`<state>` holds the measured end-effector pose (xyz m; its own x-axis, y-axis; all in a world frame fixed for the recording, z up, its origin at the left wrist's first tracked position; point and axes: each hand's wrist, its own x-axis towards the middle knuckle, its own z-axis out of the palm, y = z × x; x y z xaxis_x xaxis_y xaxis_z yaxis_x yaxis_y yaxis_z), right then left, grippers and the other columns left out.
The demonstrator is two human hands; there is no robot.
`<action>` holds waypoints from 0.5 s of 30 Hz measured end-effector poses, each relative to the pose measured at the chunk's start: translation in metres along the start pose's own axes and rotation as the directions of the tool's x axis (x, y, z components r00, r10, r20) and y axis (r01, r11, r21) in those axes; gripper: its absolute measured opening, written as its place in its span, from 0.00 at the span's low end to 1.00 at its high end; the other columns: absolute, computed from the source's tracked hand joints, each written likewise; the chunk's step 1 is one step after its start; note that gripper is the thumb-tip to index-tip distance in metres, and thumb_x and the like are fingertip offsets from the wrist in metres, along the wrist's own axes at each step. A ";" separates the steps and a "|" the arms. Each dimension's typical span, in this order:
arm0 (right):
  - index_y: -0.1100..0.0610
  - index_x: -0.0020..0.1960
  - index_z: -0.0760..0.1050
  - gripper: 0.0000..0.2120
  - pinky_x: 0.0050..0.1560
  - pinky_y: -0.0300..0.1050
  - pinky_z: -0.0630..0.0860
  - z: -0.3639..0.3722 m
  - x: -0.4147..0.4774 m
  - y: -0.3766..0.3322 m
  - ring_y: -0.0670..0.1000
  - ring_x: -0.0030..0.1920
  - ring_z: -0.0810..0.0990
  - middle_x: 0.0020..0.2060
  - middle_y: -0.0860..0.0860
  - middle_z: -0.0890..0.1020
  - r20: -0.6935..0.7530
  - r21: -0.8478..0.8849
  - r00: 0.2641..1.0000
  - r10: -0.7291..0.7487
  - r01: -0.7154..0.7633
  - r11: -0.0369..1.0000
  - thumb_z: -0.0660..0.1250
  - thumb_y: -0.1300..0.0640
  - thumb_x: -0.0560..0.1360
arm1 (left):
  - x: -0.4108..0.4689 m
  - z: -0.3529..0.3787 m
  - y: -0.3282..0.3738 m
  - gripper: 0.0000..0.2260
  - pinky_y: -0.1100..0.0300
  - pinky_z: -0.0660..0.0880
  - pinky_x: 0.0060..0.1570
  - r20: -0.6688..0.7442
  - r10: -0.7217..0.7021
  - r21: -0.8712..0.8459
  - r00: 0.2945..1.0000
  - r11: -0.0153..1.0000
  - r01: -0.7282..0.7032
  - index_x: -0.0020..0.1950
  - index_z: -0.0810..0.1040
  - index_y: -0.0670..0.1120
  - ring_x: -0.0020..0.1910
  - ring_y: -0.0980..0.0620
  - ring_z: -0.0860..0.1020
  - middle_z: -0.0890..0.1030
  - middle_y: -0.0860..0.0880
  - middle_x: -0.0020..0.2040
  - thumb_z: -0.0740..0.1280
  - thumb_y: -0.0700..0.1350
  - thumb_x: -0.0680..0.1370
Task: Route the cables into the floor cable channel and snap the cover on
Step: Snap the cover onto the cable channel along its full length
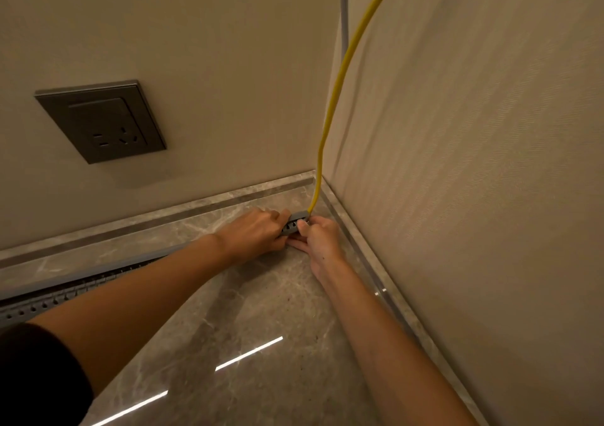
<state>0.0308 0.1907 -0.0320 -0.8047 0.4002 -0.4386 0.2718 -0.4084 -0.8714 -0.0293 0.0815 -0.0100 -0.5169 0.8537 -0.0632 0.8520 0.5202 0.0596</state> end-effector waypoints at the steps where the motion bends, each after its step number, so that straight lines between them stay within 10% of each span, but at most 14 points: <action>1: 0.72 0.59 0.71 0.12 0.39 0.40 0.78 0.001 0.000 0.000 0.50 0.39 0.78 0.47 0.61 0.77 -0.008 0.006 1.000 0.004 -0.004 1.000 0.55 0.68 0.79 | 0.000 0.000 0.000 0.18 0.51 0.72 0.47 -0.005 -0.013 -0.002 1.000 1.000 0.013 0.65 0.66 0.38 0.51 0.38 0.78 0.78 0.37 0.57 0.60 0.46 0.79; 9: 0.72 0.57 0.71 0.11 0.53 0.50 0.76 0.005 -0.002 -0.001 0.51 0.37 0.78 0.37 0.56 0.77 -0.039 0.066 0.999 0.013 -0.011 0.998 0.57 0.68 0.78 | -0.013 0.003 -0.011 0.19 0.53 0.74 0.48 -0.059 -0.147 -0.106 0.987 0.984 0.140 0.66 0.69 0.41 0.54 0.41 0.78 0.79 0.40 0.59 0.63 0.45 0.76; 15: 0.72 0.61 0.69 0.13 0.56 0.49 0.75 0.005 -0.005 -0.001 0.61 0.55 0.77 0.50 0.62 0.76 -0.039 0.097 0.999 0.016 -0.013 0.995 0.57 0.66 0.79 | -0.013 0.005 -0.016 0.15 0.54 0.71 0.42 -0.120 -0.136 -0.194 0.983 0.975 0.111 0.60 0.74 0.40 0.48 0.40 0.79 0.81 0.39 0.52 0.65 0.44 0.75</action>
<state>0.0319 0.1847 -0.0279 -0.7788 0.4253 -0.4611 0.2296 -0.4908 -0.8405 -0.0359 0.0623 -0.0154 -0.6345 0.7713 0.0497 0.7565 0.6067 0.2442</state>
